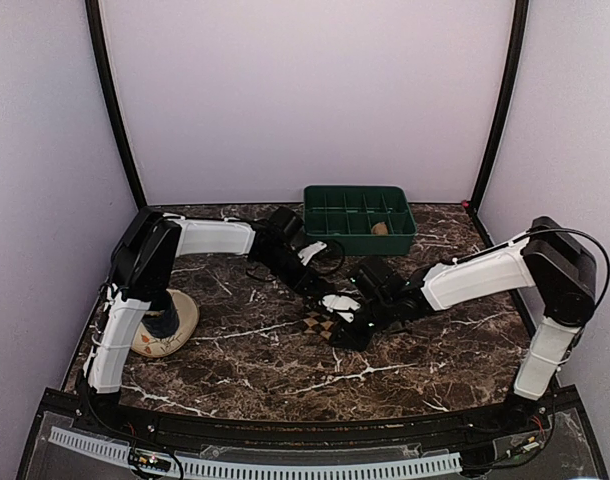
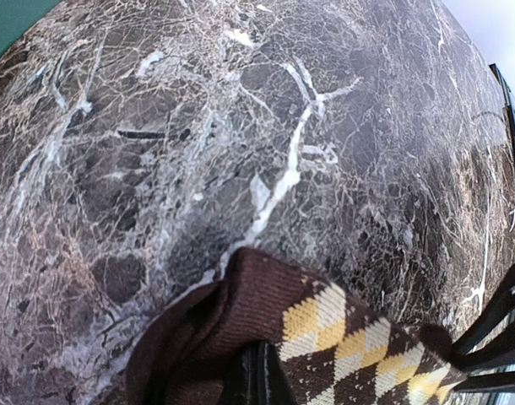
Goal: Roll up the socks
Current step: Smooth out the sock at the center of the board.
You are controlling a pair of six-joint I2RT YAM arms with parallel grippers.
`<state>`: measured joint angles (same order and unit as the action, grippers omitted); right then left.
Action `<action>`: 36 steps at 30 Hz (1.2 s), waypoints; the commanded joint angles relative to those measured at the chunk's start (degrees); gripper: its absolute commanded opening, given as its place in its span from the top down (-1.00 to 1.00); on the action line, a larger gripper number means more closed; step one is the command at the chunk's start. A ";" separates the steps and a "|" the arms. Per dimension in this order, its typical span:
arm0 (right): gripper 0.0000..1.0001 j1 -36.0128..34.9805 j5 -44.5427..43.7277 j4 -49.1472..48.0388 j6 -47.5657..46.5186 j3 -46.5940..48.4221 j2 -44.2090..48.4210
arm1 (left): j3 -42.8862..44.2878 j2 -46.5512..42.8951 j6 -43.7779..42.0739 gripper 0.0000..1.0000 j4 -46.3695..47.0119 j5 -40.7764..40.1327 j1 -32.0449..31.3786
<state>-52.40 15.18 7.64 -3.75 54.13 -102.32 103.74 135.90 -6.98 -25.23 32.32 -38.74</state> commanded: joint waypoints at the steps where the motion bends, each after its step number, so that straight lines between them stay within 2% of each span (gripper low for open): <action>1: 0.58 -0.34 -7.14 0.77 3.01 -1.60 6.21 | -4.53 2.93 -1.19 1.00 -5.86 -7.96 0.44; 6: 0.49 -0.25 -11.06 1.95 4.84 -1.89 9.51 | -5.37 2.38 -0.80 1.00 -5.17 -7.21 0.44; 10: 0.48 -0.33 -9.63 0.39 6.99 -0.74 10.21 | -5.85 1.82 -0.58 1.00 -4.75 -7.08 0.44; 14: 0.52 -0.33 -3.44 -7.38 13.19 -0.46 8.72 | -5.61 1.65 -0.62 1.00 -4.79 -6.89 0.50; 20: 0.70 -0.60 4.56 -23.24 27.11 -0.43 1.44 | -5.45 1.54 -0.51 1.00 -4.80 -6.31 0.48; 29: 0.84 -0.14 7.40 -40.36 37.84 -2.53 -7.32 | -5.43 1.47 -0.64 1.00 -5.38 -6.20 0.43; 36: 0.85 1.05 6.05 -44.16 42.56 -5.88 -9.72 | -6.00 1.31 -0.40 1.00 -5.38 -6.63 0.45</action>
<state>-52.12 21.43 -30.65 34.26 50.19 -110.61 101.43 134.89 -7.09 -22.96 32.32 -38.72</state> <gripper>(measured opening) 0.074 0.017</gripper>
